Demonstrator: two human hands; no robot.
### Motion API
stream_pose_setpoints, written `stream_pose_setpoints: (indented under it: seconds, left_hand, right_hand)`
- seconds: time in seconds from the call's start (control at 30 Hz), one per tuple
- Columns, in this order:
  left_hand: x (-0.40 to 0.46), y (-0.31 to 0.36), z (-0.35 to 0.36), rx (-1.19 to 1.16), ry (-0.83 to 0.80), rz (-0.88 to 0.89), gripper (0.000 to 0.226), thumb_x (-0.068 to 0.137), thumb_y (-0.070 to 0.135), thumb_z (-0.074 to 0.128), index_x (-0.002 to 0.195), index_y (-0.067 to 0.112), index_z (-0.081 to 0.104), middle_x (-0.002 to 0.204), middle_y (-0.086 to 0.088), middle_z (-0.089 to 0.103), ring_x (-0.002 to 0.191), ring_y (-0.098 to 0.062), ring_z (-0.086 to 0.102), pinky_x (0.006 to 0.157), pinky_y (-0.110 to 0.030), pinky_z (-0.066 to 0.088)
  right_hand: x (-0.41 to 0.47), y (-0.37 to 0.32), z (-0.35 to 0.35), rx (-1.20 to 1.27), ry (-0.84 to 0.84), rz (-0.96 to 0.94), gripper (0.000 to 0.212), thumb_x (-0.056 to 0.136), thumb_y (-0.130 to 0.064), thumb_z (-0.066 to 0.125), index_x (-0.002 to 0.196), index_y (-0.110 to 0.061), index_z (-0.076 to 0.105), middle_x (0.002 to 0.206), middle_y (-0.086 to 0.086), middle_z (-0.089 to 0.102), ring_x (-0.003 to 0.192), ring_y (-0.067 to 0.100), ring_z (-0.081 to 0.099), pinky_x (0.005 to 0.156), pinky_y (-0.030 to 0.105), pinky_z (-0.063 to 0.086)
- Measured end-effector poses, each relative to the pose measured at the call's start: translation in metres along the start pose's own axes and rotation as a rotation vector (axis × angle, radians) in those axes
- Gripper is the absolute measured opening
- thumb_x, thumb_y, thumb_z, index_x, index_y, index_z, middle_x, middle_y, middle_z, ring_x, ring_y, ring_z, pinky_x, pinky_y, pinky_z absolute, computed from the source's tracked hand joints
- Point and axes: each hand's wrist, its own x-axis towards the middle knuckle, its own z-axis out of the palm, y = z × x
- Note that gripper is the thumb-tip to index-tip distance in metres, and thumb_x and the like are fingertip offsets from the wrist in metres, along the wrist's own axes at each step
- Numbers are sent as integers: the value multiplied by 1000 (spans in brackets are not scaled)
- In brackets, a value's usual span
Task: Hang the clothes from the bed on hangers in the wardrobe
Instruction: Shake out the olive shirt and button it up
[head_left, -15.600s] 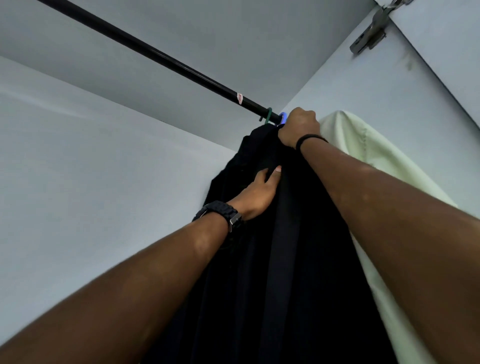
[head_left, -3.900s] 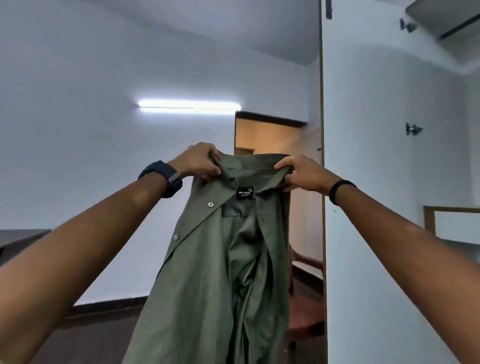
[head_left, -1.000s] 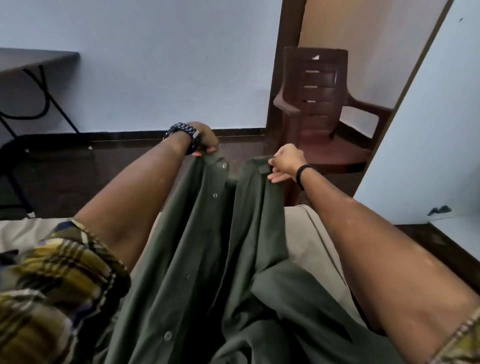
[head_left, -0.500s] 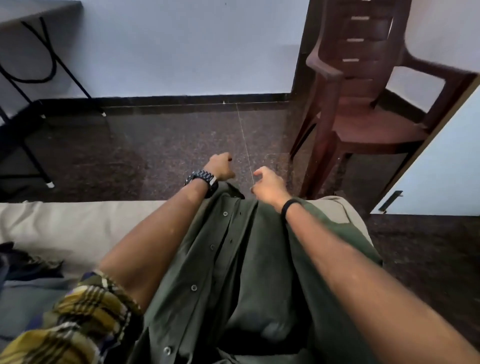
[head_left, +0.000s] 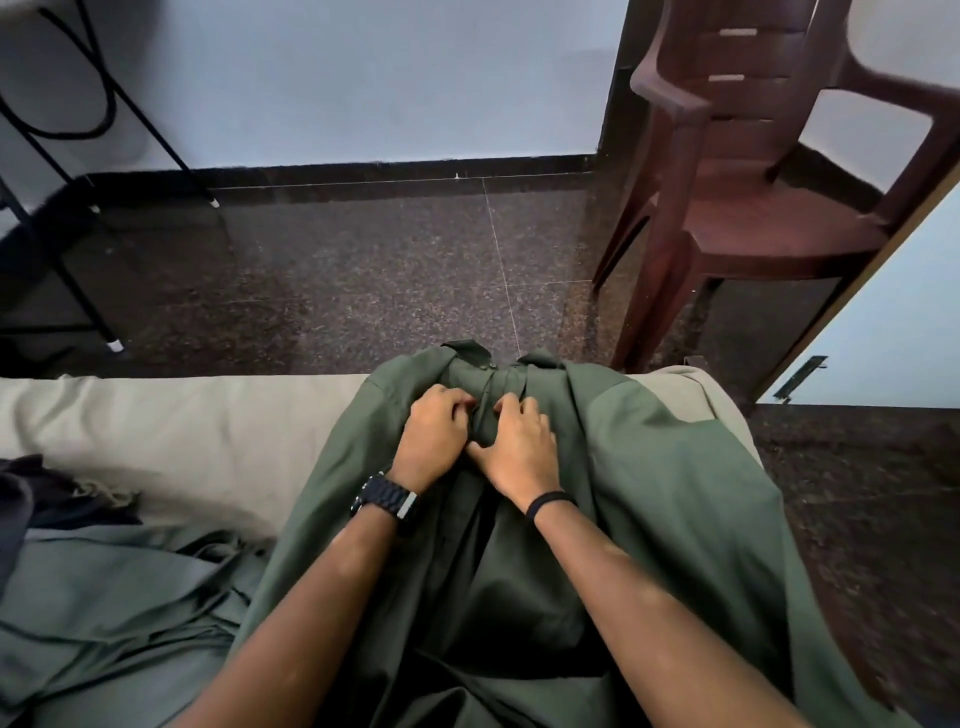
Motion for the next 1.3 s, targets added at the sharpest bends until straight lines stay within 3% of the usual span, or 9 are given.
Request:
stream_pose_setpoints:
  seconds: [0.23,0.37,0.5,0.63,0.8,0.97,1.07,1.17,1.3]
  left_hand:
    - [-9,0,-3,-61,-1,-112,14,83,4,68,96,0,70,99,-14,71,97,-26,63,89,-30,46]
    - [-10,0,-5,-183,-19,-185,6,83,7,70,87,3,72,88,-10,72,87,-18,65,81,-23,47]
    - [-16,-2,-2,-336,-81,-256,2,83,9,72,82,9,71,67,2,67,56,-2,60,65,-20,51]
    - [-21,-3,3,-561,-45,-359,4,84,3,69,88,2,69,69,-3,66,54,-8,58,57,-16,50]
    - [-23,3,0,-764,-66,-413,10,85,-3,66,79,6,68,71,-7,66,62,-11,58,60,-19,51]
    - [-27,8,-3,-979,-116,-464,12,86,-6,62,81,4,67,70,-5,65,61,-8,60,58,-14,52]
    - [-30,10,0,-1094,-126,-480,10,86,-6,62,84,3,67,71,-4,67,62,-8,61,60,-15,52]
    - [-36,13,6,-1190,-118,-493,11,87,-5,61,84,4,68,70,-2,70,63,-7,64,62,-16,53]
    - [-44,17,10,-1230,-109,-490,13,88,-4,61,82,6,68,69,-1,70,63,-7,66,62,-17,53]
  right_hand:
    - [-3,5,-8,42,46,-10,30,85,-3,55,114,-8,51,120,12,55,114,31,53,91,35,41]
    - [-5,15,-17,300,-32,88,34,86,-3,47,116,-10,61,116,13,63,112,29,56,93,29,41]
    - [-9,26,-20,354,-81,69,25,89,-12,48,103,-10,69,105,13,68,103,28,60,86,26,42]
    - [-10,20,-18,-10,-24,-66,25,89,-31,62,102,-9,65,114,12,57,107,30,54,88,34,44]
    - [3,1,-24,-373,7,-285,23,90,-5,50,109,-7,62,117,14,58,111,33,54,88,40,45]
    - [10,18,-27,181,-13,-40,15,84,-11,62,93,-4,71,97,17,70,97,29,64,83,26,44]
    - [2,27,-28,472,104,5,8,81,-12,72,84,-4,73,74,6,70,72,13,61,63,10,36]
    - [-9,31,-22,542,220,-11,4,80,-11,73,81,-7,71,62,-7,60,59,3,53,60,0,34]
    - [-18,32,-13,499,195,-134,6,80,-3,69,84,-6,72,69,0,66,63,11,58,64,4,39]
